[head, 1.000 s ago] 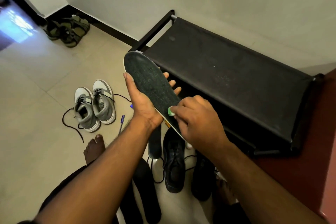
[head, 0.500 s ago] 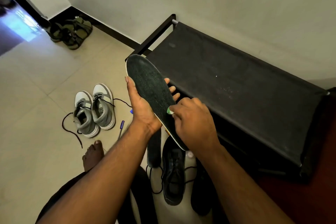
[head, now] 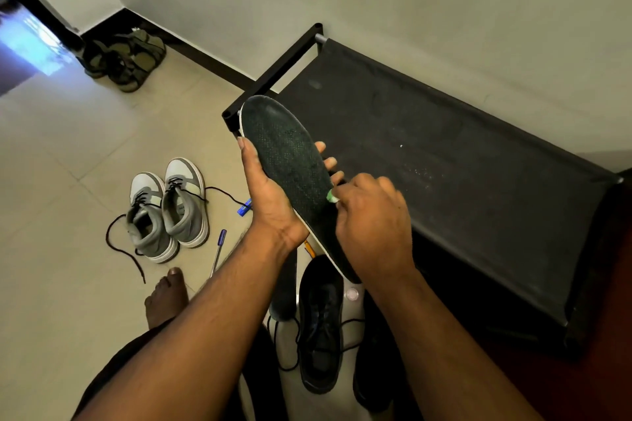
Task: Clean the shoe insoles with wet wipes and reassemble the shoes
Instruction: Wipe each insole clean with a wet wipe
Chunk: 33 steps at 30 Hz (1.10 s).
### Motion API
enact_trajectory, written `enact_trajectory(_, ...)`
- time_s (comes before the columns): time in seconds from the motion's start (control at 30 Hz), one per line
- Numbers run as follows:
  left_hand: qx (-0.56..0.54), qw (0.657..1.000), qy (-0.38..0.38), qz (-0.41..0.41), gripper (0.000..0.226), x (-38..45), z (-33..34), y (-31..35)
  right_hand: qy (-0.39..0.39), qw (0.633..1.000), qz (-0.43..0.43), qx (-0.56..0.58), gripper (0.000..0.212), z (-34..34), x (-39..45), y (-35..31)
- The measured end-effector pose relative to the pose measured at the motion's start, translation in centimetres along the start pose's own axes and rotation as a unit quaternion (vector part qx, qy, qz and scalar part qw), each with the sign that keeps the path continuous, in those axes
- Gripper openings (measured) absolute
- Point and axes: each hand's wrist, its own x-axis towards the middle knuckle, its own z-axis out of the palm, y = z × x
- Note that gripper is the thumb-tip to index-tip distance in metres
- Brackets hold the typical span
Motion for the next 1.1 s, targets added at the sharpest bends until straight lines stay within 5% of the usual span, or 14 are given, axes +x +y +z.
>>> enact_trajectory(0.1, 0.008, 1.0, 0.005, -0.011, 0.103, 0.2, -0.3, 0.0, 0.003, 1.0, 0.031, -0.003, 0.016, -0.5, 0.4, 0.9)
enact_trajectory(0.27, 0.008, 1.0, 0.022, -0.009, 0.1, 0.3, -0.2, 0.2, -0.011, 0.993, -0.116, 0.026, 0.014, -0.5, -0.6, -0.7)
enact_trajectory(0.43, 0.021, 0.999, 0.014, -0.034, 0.107, 0.2, 0.0, -0.1, -0.05, 0.998, 0.027, -0.029, 0.019, -0.2, 0.5, 0.8)
enact_trajectory(0.53, 0.022, 0.999, 0.02, -0.037, 0.111, 0.3, -0.3, 0.0, -0.039, 0.998, 0.039, -0.026, 0.017, -0.8, 0.5, 0.8)
enact_trajectory(0.7, 0.023, 0.999, 0.036, -0.027, 0.111, 0.2, -0.4, 0.0, -0.021, 0.992, -0.122, 0.027, 0.012, -0.6, -0.9, -0.6)
enact_trajectory(0.93, 0.037, 0.998, 0.004, -0.054, 0.104, 0.1, -0.1, -0.5, -0.017, 0.998, 0.05, -0.028, 0.016, 0.0, 0.3, 1.0)
enact_trajectory(1.1, 0.045, 0.997, 0.034, -0.045, 0.098, 0.2, -0.3, -0.6, 0.01, 0.994, -0.101, 0.03, 0.017, -0.5, -0.7, -0.5)
